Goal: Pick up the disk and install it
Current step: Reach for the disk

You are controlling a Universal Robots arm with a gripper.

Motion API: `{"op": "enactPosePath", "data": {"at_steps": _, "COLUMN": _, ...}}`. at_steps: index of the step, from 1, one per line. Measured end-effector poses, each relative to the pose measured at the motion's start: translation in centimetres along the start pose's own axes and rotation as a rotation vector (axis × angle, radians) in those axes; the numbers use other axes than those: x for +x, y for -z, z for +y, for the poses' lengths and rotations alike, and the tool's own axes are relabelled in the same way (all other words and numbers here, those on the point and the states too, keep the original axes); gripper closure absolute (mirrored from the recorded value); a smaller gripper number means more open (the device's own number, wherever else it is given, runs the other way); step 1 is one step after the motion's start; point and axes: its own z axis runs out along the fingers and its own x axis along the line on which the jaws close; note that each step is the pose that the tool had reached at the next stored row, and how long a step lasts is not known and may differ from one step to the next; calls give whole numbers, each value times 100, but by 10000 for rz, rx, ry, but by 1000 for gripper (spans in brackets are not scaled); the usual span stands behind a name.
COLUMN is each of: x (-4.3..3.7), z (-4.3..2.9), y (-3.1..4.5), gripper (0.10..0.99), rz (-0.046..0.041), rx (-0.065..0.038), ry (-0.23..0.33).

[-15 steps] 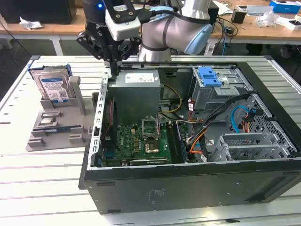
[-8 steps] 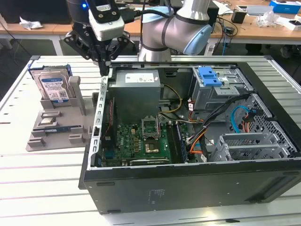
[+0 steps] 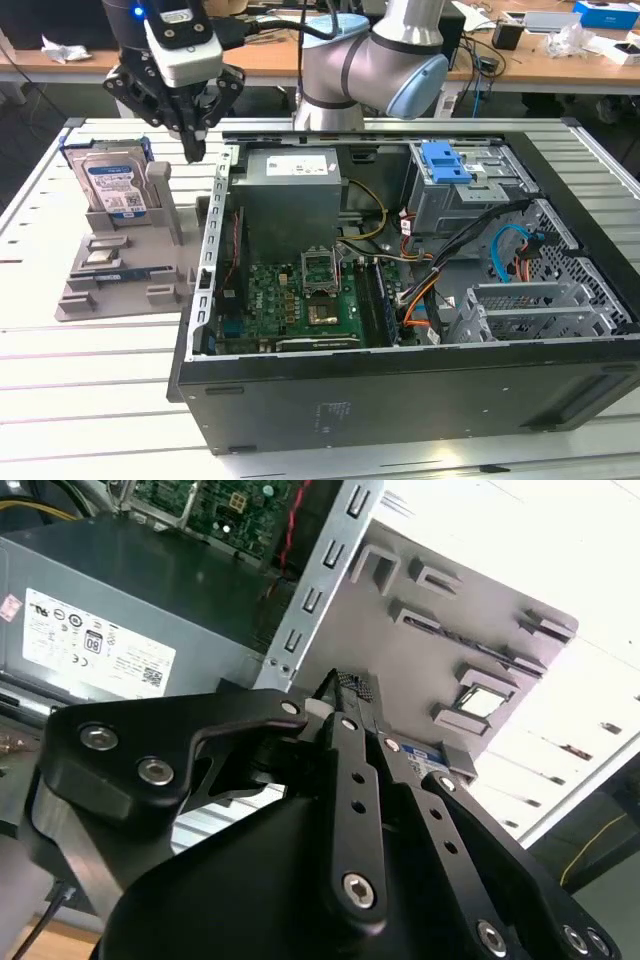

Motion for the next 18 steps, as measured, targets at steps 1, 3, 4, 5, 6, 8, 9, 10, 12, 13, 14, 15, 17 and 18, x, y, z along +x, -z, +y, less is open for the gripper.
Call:
{"op": "enactPosePath", "data": {"at_steps": 1, "x": 47, "z": -4, "y": 1, "gripper": 980, "rz": 0, "rx": -1, "ry": 1}}
{"op": "enactPosePath", "data": {"at_steps": 3, "x": 121, "z": -9, "y": 2, "gripper": 980, "rz": 0, "rx": -1, "ry": -2}}
{"op": "enactPosePath", "data": {"at_steps": 4, "x": 144, "z": -9, "y": 3, "gripper": 980, "rz": -1, "rx": -1, "ry": -2}}
{"op": "enactPosePath", "data": {"at_steps": 5, "x": 180, "z": -8, "y": 4, "gripper": 980, "rz": -1, "rx": 0, "ry": 0}}
{"op": "enactPosePath", "data": {"at_steps": 6, "x": 203, "z": -2, "y": 4, "gripper": 980, "rz": -1, "rx": 0, "ry": 1}}
{"op": "enactPosePath", "data": {"at_steps": 8, "x": 272, "z": 40, "y": 4, "gripper": 980, "rz": 0, "rx": 4, "ry": -1}}
{"op": "enactPosePath", "data": {"at_steps": 9, "x": 293, "z": 56, "y": 3, "gripper": 980, "rz": -1, "rx": 4, "ry": -1}}
{"op": "enactPosePath", "data": {"at_steps": 10, "x": 325, "z": 82, "y": 3, "gripper": 980, "rz": 0, "rx": 5, "ry": 1}}
{"op": "enactPosePath", "data": {"at_steps": 12, "x": 377, "z": 119, "y": 1, "gripper": 980, "rz": -1, "rx": 4, "ry": -1}}
{"op": "enactPosePath", "data": {"at_steps": 13, "x": 419, "z": 141, "y": 0, "gripper": 980, "rz": 1, "rx": 6, "ry": -1}}
{"op": "enactPosePath", "data": {"at_steps": 14, "x": 450, "z": 155, "y": -2, "gripper": 980, "rz": 1, "rx": 5, "ry": 1}}
{"op": "enactPosePath", "data": {"at_steps": 15, "x": 498, "z": 174, "y": -9, "gripper": 980, "rz": -1, "rx": 4, "ry": -2}}
{"op": "enactPosePath", "data": {"at_steps": 17, "x": 549, "z": 193, "y": -16, "gripper": 980, "rz": -2, "rx": 3, "ry": -1}}
{"op": "enactPosePath", "data": {"at_steps": 18, "x": 587, "z": 211, "y": -20, "gripper": 980, "rz": -1, "rx": 4, "ry": 1}}
